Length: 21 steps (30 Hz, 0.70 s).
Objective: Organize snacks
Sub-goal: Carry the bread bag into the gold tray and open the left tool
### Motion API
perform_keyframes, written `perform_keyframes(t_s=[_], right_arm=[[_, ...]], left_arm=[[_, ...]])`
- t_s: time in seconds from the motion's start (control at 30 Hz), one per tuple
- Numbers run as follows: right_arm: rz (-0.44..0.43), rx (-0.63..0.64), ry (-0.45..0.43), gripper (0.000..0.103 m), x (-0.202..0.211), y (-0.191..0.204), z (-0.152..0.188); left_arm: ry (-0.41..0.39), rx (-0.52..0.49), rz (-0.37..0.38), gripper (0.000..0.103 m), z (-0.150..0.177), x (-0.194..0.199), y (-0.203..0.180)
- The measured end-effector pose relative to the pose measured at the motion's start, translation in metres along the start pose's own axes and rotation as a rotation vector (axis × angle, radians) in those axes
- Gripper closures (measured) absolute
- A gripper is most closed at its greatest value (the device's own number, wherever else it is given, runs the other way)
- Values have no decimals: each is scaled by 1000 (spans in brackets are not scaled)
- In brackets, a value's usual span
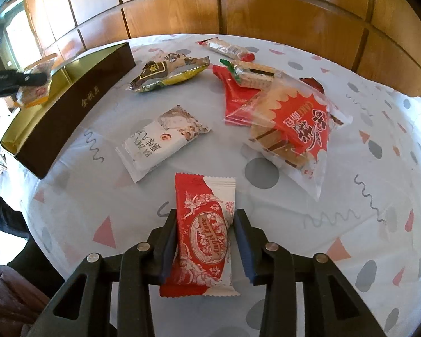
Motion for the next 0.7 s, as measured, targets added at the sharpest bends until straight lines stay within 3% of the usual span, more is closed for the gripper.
perform_keyframes(t_s=[0.2,0.37,0.5,0.7], right_arm=[[20,-7,4,63,-1,2,-2],[27,-13,-5,63,-1,3,-2],[26,-19,-17,63,-1,2,1],[33,-32,-34,63,0,2,3]], left_arm=[[23,-30,-24,74,-42,-32,-2],[17,-2,9,71,-67,-52,-11],[2,26,17,59,-63,-49,-13],[-10,57,-74,59,-30,-35,-14]])
Point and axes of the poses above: each gripper's, at about its wrist camera, not at the fingertips, and x roughly against the way its jaws point, y to its left, z to its underside, the point moved 1 cm from there along -x, roughly the way its jaws point, and after that the axes turned 15 degrees about y, right-handed, at the moved point
